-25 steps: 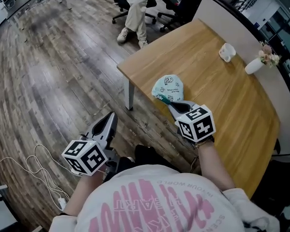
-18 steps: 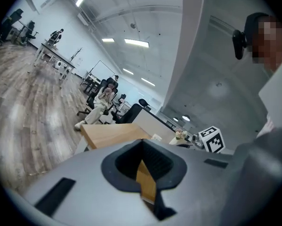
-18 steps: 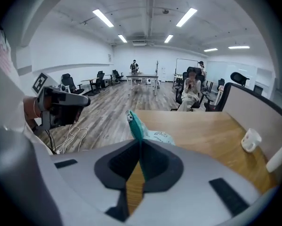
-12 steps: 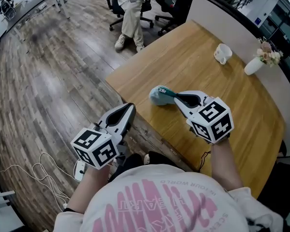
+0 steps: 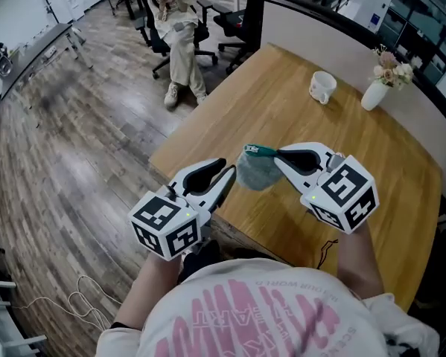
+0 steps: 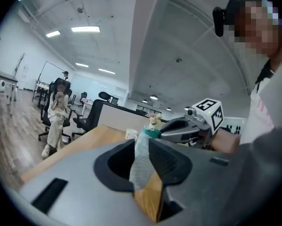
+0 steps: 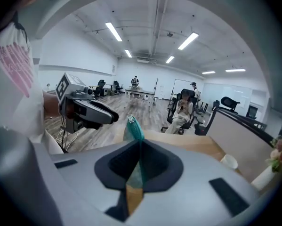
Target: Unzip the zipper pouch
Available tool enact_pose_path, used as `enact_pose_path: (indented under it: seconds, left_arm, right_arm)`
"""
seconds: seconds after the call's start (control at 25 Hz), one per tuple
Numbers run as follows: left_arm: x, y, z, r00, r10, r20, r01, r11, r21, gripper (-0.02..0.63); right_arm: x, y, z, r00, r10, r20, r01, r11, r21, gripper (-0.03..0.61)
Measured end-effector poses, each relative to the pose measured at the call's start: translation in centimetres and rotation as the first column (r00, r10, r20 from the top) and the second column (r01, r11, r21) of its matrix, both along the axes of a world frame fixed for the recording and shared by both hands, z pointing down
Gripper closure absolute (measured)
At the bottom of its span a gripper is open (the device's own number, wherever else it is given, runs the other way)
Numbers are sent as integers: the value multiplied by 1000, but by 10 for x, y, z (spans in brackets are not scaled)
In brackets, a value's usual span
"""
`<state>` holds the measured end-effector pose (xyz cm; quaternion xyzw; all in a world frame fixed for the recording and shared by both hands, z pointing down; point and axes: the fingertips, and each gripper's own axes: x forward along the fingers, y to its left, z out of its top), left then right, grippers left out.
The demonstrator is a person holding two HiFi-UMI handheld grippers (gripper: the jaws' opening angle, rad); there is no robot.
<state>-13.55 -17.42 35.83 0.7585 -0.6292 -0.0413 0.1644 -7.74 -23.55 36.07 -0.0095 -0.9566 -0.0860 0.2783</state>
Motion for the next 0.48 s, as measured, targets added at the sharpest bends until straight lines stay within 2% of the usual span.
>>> enact_pose_path:
  seconds: [0.08, 0.12, 0.24, 0.48]
  left_arm:
    - [1, -15, -7, 998, 52, 21, -53, 998, 27, 489]
    - [3, -24, -13, 995, 99, 20, -100, 994, 49, 444]
    - [8, -47, -33, 972, 233, 21, -233, 965, 122, 356]
    - [2, -66, -57, 927, 369, 67, -375, 910, 176, 441]
  right_arm:
    - [-2, -3, -13, 1000, 13, 26, -14, 1000, 15, 561]
    - [-3, -5, -19, 999, 26, 42, -27, 999, 22, 561]
    - [-8, -6, -40, 994, 63, 93, -68, 996, 50, 561]
    - [-25, -8, -63, 978, 144, 151, -154, 987, 53, 560]
